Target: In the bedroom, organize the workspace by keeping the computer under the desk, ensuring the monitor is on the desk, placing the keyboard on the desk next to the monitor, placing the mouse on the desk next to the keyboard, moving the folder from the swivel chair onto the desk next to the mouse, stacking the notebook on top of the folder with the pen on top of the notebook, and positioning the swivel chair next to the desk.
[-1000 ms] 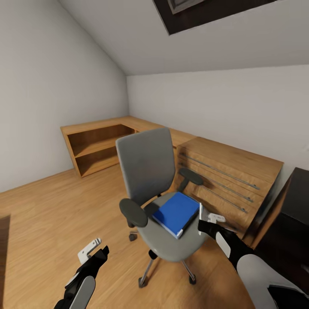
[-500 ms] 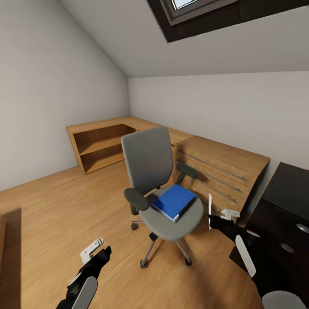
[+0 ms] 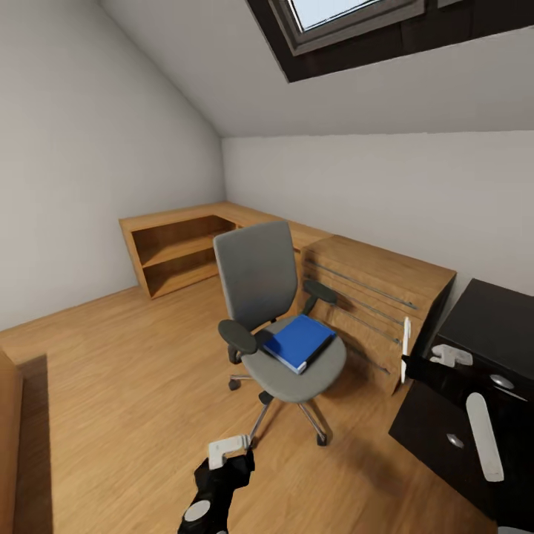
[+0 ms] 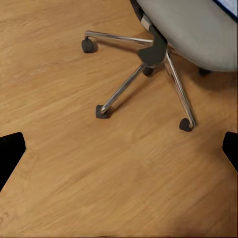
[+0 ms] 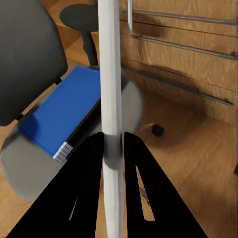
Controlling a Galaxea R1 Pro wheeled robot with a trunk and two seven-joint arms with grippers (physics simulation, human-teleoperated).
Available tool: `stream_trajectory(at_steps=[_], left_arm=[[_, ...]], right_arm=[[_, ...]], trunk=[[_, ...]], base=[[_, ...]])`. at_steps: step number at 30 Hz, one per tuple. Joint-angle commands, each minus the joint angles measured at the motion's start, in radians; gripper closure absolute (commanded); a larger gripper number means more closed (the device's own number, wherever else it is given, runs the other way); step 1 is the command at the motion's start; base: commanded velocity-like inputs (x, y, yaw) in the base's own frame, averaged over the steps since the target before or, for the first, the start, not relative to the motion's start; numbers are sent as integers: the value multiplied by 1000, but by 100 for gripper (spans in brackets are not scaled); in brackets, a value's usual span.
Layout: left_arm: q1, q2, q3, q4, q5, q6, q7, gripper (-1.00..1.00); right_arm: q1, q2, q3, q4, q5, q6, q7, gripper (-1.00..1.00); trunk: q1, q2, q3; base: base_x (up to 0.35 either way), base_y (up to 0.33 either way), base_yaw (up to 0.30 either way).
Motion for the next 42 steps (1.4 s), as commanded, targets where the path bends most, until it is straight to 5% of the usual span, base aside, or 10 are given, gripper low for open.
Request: stream_trajectory(at_steps=[1, 4, 12, 17, 29, 42], left_arm=[[-1, 0, -19, -2, -5, 5, 22, -100], [-1, 0, -40, -3, -13, 6, 40, -100], [-1, -4, -51, 43, -15, 9, 47, -100], [-1, -5, -50, 49, -14, 9, 47, -100], [-1, -13, -50, 56, -16, 7, 52, -100], [-1, -14, -46, 56, -21, -4, 49, -100]], right_arm=[[-1, 0, -3, -3, 2, 7, 8, 100], [0, 0, -7, -5, 3, 8, 8, 100], [1, 0, -140, -1, 1, 4, 9, 100], [1, 1, -175, 0, 0, 2, 9, 100], [1, 0, -192, 0, 1, 1, 9, 100], [1, 1, -193, 0, 1, -2, 8, 100]], trunk=[[-4, 7, 2], [-16, 28, 12], [-46, 84, 37], [-65, 119, 53], [-111, 203, 91], [-111, 203, 91]], base=[[-3, 0, 0], [-1, 0, 0], [-1, -12, -179], [-14, -231, -137], [17, -306, -7], [147, -5, 0]])
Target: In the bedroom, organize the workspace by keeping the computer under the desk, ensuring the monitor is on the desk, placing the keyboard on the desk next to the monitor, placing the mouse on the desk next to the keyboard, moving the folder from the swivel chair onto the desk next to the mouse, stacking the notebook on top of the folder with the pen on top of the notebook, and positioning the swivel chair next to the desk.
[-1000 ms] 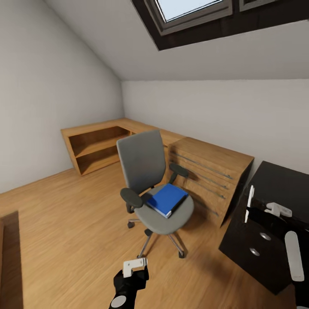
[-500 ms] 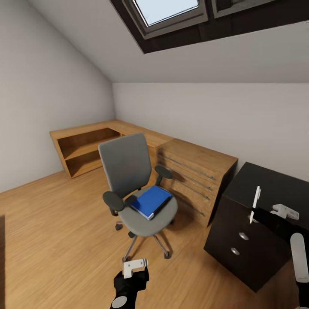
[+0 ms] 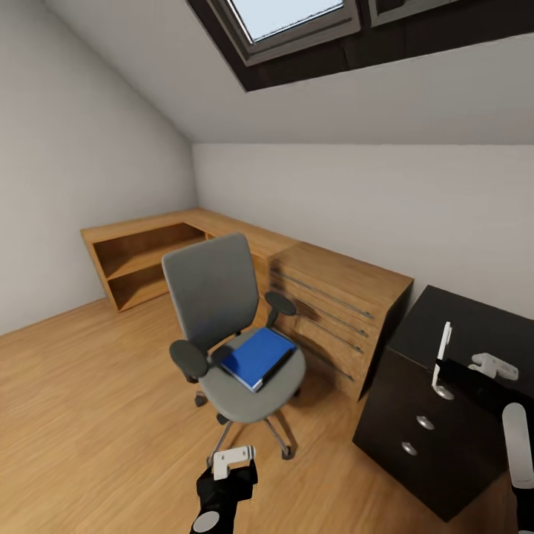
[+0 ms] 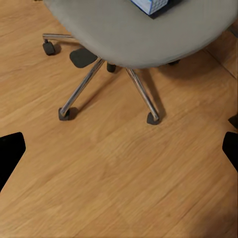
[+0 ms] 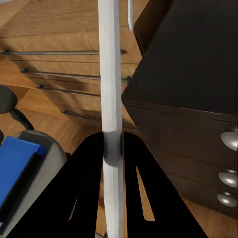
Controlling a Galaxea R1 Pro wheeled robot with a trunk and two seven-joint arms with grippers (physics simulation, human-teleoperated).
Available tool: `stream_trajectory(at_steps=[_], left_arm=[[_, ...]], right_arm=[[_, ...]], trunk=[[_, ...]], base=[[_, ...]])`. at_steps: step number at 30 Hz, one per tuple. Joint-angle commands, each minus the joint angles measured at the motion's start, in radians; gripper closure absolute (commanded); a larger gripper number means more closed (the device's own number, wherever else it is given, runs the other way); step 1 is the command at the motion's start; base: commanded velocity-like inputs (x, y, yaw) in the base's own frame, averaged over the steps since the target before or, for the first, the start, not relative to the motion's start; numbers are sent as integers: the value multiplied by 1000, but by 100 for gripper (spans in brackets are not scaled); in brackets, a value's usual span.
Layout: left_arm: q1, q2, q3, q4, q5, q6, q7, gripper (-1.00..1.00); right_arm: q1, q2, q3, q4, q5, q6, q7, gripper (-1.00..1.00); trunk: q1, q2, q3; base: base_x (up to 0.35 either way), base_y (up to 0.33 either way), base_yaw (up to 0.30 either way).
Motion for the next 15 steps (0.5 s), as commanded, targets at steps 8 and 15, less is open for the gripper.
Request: stream_trajectory(at_steps=[8, 15], left_arm=[[-1, 0, -9, 15, 1, 4, 9, -100], [-1, -11, -16, 47, -1, 4, 8, -100]], right_arm=[[-1, -2, -2, 13, 3, 5, 7, 100], [-2, -12, -2, 71, 4, 11, 5, 100]], trunk=[[1, -1, -1], [1, -1, -1]], base=[[324, -41, 0], [291, -190, 0]])
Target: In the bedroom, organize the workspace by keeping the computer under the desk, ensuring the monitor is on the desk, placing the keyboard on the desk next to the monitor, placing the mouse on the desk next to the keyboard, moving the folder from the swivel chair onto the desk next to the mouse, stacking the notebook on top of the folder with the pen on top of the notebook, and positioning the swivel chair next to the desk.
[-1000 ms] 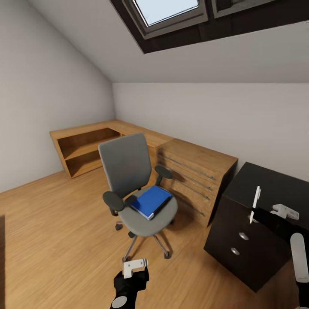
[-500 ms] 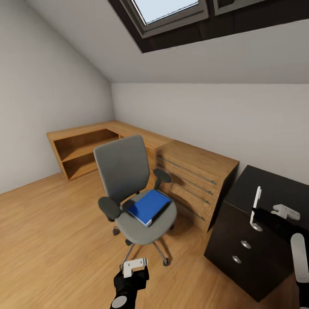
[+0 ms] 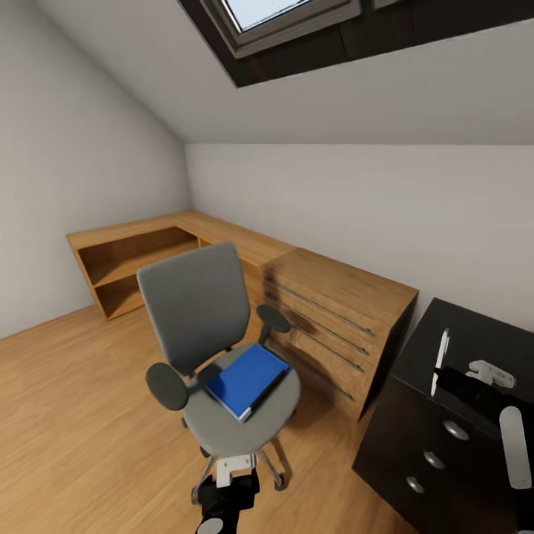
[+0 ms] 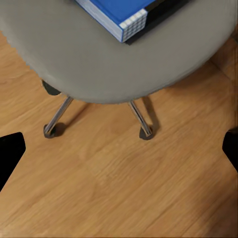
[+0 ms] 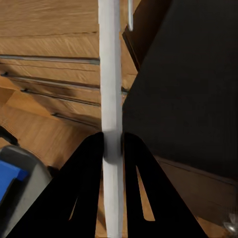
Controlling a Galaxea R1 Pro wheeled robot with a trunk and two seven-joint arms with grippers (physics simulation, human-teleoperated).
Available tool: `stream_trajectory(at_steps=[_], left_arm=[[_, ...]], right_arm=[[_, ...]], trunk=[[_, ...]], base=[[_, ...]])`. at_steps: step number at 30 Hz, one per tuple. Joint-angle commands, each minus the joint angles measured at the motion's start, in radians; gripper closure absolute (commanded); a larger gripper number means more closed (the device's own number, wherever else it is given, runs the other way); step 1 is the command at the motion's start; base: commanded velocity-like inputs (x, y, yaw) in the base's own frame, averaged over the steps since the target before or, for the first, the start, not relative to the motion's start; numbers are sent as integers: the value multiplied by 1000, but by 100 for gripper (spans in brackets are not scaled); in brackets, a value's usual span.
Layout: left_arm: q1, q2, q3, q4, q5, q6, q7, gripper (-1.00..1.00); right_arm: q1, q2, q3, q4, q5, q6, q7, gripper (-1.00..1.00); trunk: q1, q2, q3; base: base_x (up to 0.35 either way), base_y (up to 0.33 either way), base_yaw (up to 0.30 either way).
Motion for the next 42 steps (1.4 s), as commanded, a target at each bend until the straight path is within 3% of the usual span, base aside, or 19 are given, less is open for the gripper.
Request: stream_trajectory(at_steps=[1, 12, 13, 18, 20, 26, 34, 42], left_arm=[[-1, -1, -2, -1, 3, 5, 7, -100], [-1, -5, -53, 0, 1, 3, 12, -100], [-1, -5, -69, 0, 3, 3, 12, -100], [-1, -4, -73, -1, 5, 2, 13, -100], [-1, -4, -74, -1, 1, -22, 14, -100], [-1, -4, -77, -1, 1, -61, 14, -100], [-1, -4, -77, 1, 3, -61, 14, -100], [-1, -5, -78, 1, 3, -61, 14, -100]], right_arm=[[-1, -2, -2, 7, 1, 5, 8, 100], [-10, -38, -2, 141, 0, 10, 8, 100], [-17, -43, -2, 202, 0, 11, 7, 100], [-37, -44, -3, 277, -2, 11, 7, 100], [-56, -44, -40, 305, -2, 11, 7, 100], [-82, -46, -55, 361, -2, 11, -9, 100], [-143, -91, -62, 496, -2, 1, -38, 100], [-153, -100, -62, 523, -2, -8, -42, 100]], trunk=[[0, -1, -1], [0, -1, -1], [0, -1, -1], [0, -1, -1], [0, -1, -1], [0, -1, -1], [0, -1, -1], [0, -1, -1]], base=[[272, -228, 0], [270, -225, 0], [73, -59, 0], [19, -15, 0], [60, 0, 0], [256, 0, 0], [37, 0, 0], [1, 0, 0]])
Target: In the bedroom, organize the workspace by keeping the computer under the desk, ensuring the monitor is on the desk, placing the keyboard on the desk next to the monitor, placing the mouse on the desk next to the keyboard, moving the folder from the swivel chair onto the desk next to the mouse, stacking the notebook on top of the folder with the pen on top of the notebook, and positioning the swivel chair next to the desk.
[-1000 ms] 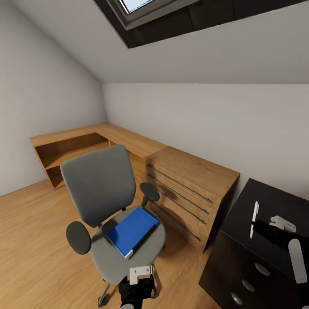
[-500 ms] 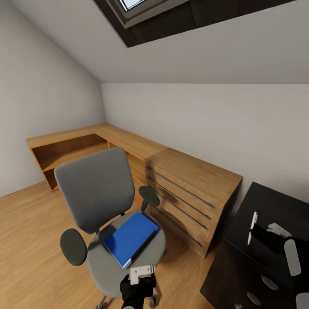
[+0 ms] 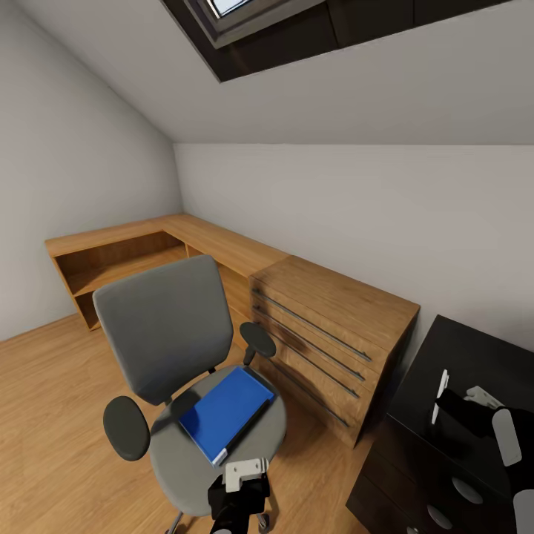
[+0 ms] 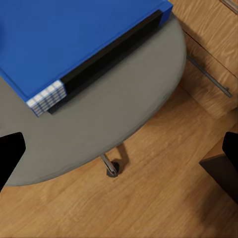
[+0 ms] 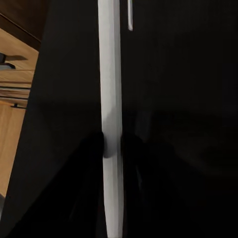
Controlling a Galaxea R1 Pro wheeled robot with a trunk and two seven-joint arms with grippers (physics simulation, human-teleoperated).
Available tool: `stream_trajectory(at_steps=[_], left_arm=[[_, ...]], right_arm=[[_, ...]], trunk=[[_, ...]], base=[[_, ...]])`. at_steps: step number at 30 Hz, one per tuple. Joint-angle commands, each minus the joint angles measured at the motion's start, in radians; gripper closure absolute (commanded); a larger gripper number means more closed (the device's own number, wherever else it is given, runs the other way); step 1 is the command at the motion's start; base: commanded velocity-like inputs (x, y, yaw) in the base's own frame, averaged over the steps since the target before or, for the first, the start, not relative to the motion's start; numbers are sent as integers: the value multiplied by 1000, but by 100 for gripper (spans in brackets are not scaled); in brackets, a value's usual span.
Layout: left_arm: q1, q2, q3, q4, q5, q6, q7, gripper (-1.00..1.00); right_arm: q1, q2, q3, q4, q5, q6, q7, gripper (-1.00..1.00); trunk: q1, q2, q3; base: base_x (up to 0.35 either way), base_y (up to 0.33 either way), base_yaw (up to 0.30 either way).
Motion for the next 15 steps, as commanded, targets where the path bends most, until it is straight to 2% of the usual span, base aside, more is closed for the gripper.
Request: stream_trajectory(at_steps=[1, 11, 12, 15], left_arm=[[-1, 0, -2, -1, 3, 5, 7, -100], [-1, 0, -7, -1, 2, 5, 7, -100], [-1, 0, -10, -1, 2, 5, 7, -100], [-1, 2, -15, -2, 0, 4, 8, -100]], right_arm=[[-1, 0, -3, 0, 4, 5, 9, 100], [-2, 0, -3, 1, 4, 5, 7, 100], [-2, 0, -3, 0, 4, 5, 7, -100], [-2, 0, -3, -1, 0, 5, 8, -100]], trunk=[[0, -1, -1], [0, -1, -1], [0, -1, -1], [-4, 6, 2]], base=[[0, 0, 0], [0, 0, 0], [0, 0, 0], [0, 0, 0]])
